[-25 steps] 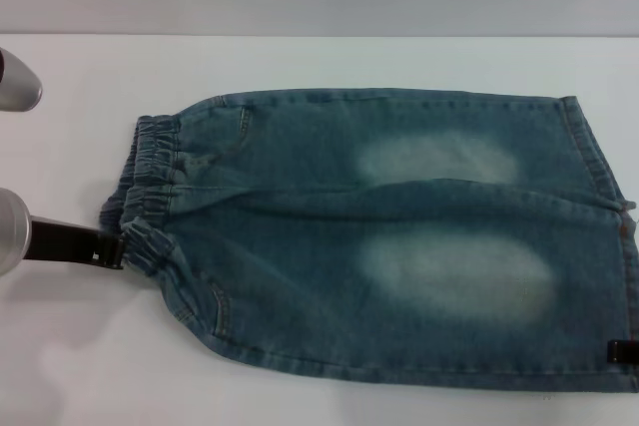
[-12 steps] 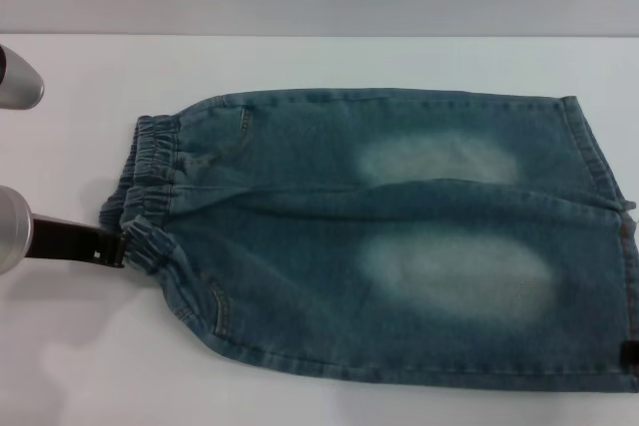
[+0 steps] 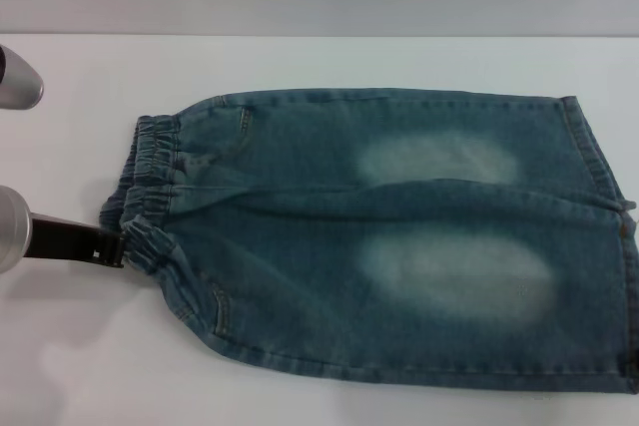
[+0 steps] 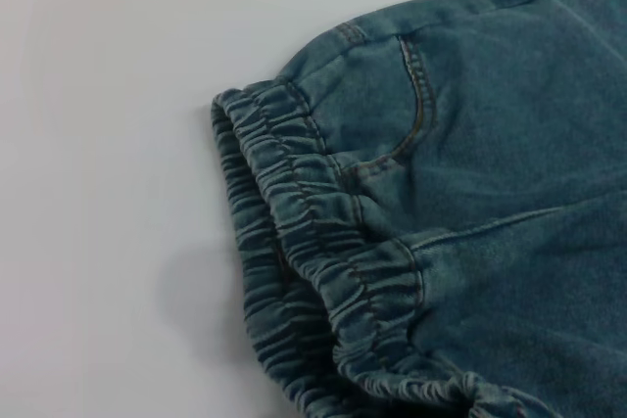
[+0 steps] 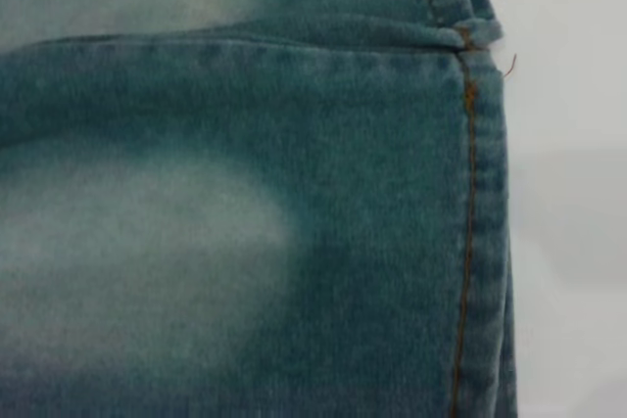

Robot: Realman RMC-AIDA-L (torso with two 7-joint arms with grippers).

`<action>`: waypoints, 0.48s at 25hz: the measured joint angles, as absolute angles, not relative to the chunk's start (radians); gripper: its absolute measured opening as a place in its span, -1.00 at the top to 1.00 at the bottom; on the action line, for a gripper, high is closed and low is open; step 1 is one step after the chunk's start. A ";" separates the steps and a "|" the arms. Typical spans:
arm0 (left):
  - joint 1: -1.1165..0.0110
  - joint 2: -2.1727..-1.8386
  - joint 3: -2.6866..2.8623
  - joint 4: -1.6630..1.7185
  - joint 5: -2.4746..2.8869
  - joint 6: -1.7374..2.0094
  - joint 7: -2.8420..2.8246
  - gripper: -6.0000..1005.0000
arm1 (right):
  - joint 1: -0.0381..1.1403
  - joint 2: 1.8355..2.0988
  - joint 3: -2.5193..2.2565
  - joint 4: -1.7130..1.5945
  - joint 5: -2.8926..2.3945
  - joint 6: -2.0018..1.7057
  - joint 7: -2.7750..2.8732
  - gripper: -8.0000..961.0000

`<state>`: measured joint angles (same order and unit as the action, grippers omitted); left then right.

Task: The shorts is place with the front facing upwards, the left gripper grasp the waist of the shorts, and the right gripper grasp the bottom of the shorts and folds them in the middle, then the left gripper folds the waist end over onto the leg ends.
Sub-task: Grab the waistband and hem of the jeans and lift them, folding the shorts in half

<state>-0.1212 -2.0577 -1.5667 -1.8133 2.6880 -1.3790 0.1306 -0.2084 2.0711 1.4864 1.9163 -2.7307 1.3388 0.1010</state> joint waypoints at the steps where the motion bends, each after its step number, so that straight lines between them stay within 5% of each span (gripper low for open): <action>1: -0.121 -2.058 -1.567 -1.813 2.687 -1.379 0.131 0.98 | -0.207 2.071 1.487 1.913 -2.731 1.340 0.100 0.49; 3: -0.121 -2.059 -1.568 -1.813 2.686 -1.379 0.132 0.98 | -0.206 2.071 1.489 1.911 -2.730 1.341 0.092 0.77; 8: -0.121 -2.059 -1.565 -1.808 2.686 -1.379 0.132 0.98 | -0.206 2.073 1.487 1.915 -2.730 1.341 0.077 0.99; 12: -0.122 -2.059 -1.564 -1.805 2.686 -1.379 0.132 0.98 | -0.205 2.073 1.487 1.926 -2.729 1.339 0.077 0.95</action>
